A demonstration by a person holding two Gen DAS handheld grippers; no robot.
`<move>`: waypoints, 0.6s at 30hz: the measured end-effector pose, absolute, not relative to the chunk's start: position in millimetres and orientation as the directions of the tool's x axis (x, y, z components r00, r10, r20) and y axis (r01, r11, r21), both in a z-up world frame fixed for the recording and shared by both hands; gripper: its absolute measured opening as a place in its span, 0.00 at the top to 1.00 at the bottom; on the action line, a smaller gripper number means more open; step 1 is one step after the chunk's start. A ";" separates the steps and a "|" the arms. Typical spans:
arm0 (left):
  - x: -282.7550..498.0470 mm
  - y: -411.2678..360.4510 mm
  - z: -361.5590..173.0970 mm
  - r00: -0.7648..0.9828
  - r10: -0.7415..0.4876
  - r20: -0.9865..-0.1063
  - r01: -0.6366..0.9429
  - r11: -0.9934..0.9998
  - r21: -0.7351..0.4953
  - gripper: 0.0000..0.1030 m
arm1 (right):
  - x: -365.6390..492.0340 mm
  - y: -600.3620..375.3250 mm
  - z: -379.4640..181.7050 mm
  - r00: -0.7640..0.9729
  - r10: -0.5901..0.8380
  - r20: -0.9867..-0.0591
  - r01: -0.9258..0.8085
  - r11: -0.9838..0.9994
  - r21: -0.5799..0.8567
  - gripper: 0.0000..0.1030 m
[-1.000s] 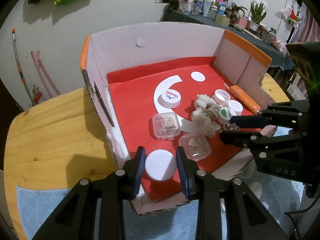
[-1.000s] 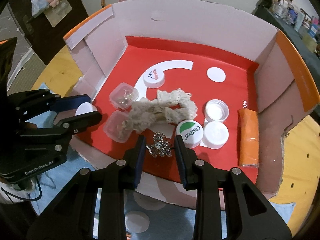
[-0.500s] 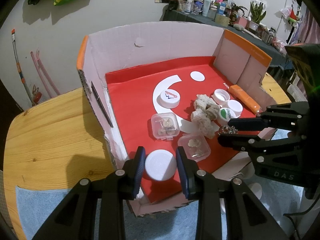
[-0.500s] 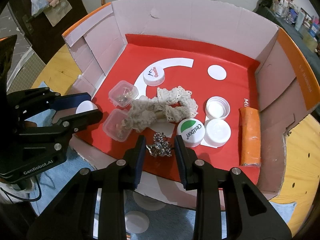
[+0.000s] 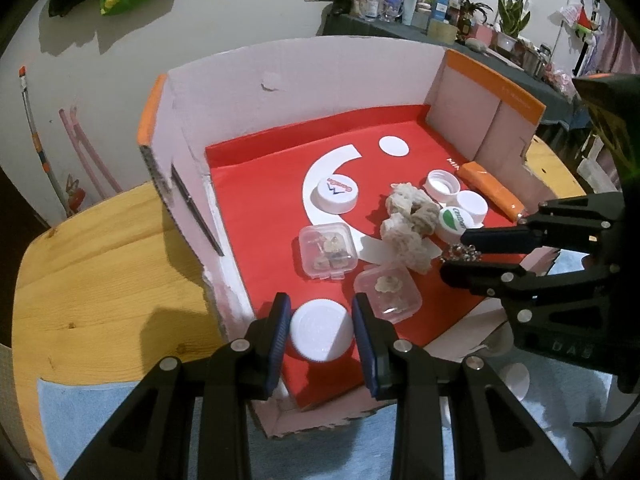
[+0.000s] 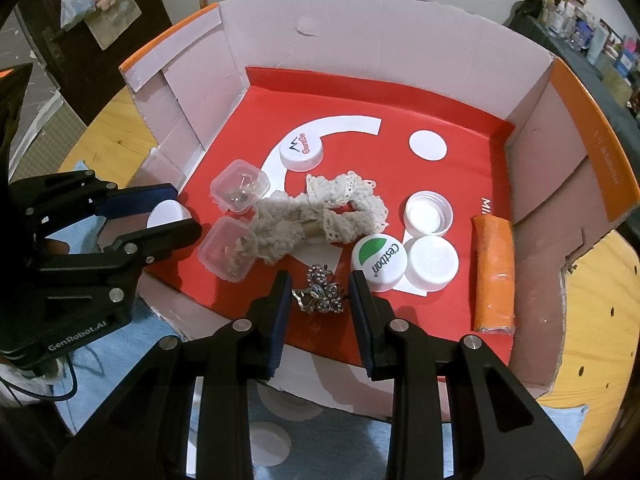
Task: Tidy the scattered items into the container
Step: 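Lower the white cap with left tool while right tool lowers the silver chain onto the red floor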
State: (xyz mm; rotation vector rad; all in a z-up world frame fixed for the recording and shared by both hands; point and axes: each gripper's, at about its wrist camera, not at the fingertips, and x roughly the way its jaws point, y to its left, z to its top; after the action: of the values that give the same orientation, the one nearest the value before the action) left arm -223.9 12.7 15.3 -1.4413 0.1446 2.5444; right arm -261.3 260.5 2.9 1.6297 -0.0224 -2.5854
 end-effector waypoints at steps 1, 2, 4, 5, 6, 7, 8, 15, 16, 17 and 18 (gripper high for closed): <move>-224.1 14.3 14.4 -0.497 0.130 -0.858 -0.237 -0.971 -0.009 0.67 | -261.0 260.5 2.9 -0.428 -0.079 -0.900 0.065 -0.996 0.056 0.73; -224.0 15.6 13.8 -0.499 0.122 -0.858 -0.240 -0.971 0.001 0.67 | -261.1 260.5 2.9 -0.427 -0.079 -0.901 0.065 -0.996 0.056 0.73; -223.6 17.0 13.0 -0.503 0.113 -0.857 -0.240 -0.971 0.013 0.67 | -262.1 260.0 2.3 -0.427 -0.077 -0.901 0.065 -0.996 0.055 0.73; -223.5 17.4 12.6 -0.502 0.113 -0.857 -0.242 -0.970 0.014 0.67 | -263.1 259.2 1.8 -0.426 -0.076 -0.901 0.066 -0.996 0.053 0.73; -223.4 17.8 12.1 -0.501 0.115 -0.858 -0.244 -0.970 0.013 0.67 | -263.3 259.0 1.7 -0.426 -0.075 -0.902 0.066 -0.996 0.052 0.73; -223.1 17.7 12.2 -0.502 0.115 -0.857 -0.245 -0.970 0.013 0.67 | -263.4 258.8 1.5 -0.425 -0.074 -0.902 0.066 -0.996 0.051 0.73; -223.1 17.6 11.8 -0.501 0.116 -0.858 -0.246 -0.969 0.012 0.67 | -263.1 259.0 1.7 -0.425 -0.075 -0.902 0.067 -0.996 0.051 0.73; -226.7 19.3 9.4 -0.472 0.140 -0.870 -0.264 -0.964 -0.012 0.67 | -263.7 258.2 1.5 -0.421 -0.073 -0.904 0.068 -0.996 0.049 0.73; -228.2 19.6 8.1 -0.462 0.145 -0.875 -0.269 -0.963 -0.017 0.67 | -263.6 258.4 1.8 -0.422 -0.073 -0.904 0.068 -0.996 0.049 0.73; -228.9 20.2 7.3 -0.459 0.143 -0.877 -0.272 -0.962 -0.014 0.67 | -263.5 259.0 1.7 -0.421 -0.074 -0.904 0.068 -0.996 0.049 0.73; -229.2 20.6 7.0 -0.460 0.139 -0.877 -0.272 -0.962 -0.010 0.67 | -263.4 258.9 1.7 -0.422 -0.073 -0.904 0.069 -0.996 0.048 0.73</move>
State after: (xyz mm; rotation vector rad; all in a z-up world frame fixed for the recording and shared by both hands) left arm -229.2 20.6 7.0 -1.4758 0.1910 2.4888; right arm -263.4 258.9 1.7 1.6404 -0.0054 -2.5803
